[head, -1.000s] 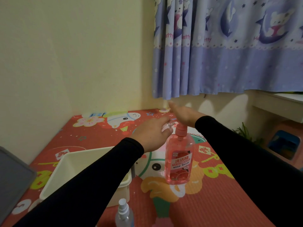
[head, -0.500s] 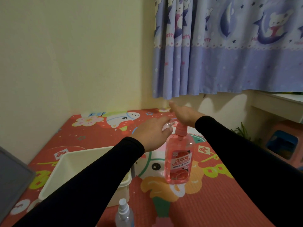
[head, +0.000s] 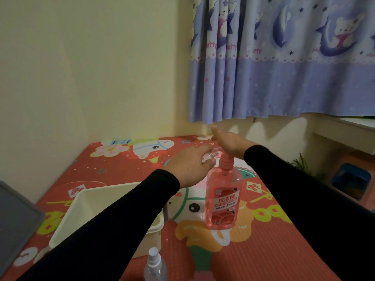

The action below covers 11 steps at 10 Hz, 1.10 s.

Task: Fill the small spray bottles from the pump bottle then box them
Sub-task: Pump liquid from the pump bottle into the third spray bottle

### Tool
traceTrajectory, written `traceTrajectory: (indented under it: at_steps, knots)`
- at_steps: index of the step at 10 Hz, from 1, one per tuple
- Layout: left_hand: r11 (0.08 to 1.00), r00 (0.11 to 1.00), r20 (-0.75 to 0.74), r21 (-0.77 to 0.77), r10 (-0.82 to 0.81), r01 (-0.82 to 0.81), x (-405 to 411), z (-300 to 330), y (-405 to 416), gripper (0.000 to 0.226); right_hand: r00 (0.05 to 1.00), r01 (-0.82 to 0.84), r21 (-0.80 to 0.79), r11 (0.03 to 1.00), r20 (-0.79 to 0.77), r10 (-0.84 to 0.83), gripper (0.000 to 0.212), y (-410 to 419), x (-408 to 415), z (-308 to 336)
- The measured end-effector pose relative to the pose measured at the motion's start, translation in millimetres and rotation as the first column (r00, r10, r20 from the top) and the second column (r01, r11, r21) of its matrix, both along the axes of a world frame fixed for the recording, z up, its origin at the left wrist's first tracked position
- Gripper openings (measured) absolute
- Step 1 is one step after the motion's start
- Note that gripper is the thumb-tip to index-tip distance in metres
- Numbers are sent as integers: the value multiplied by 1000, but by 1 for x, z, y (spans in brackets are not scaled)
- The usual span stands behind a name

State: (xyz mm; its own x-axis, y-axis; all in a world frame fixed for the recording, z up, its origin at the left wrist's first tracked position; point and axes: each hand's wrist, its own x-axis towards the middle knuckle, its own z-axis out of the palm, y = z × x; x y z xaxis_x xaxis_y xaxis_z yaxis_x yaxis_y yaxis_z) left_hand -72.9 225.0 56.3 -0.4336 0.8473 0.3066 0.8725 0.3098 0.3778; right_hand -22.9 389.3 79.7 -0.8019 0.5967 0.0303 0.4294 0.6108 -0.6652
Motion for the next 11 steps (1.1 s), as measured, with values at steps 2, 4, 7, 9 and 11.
traceTrajectory:
  at_steps: [2,4,7,9,11]
  knots:
    - [1000,1000,-10,-17,7,-7,1,-7,0,35,999,-36,-36,999,-4,36,78,-3,-4,-9]
    - [999,998,-51,-12,29,-30,0,5,0,44,999,-17,41,999,28,16,83,4,-2,4]
    - [1000,1000,-14,-5,22,-22,2,-6,1,37,1000,22,-25,999,-2,-22,42,1,-4,-11]
    - [1000,1000,-2,-6,19,-19,0,4,-2,47,999,-33,41,999,18,32,72,3,-1,4]
    - [1000,1000,9,-10,9,-9,-3,-11,0,43,1000,-26,8,1000,0,26,74,-2,-5,-8]
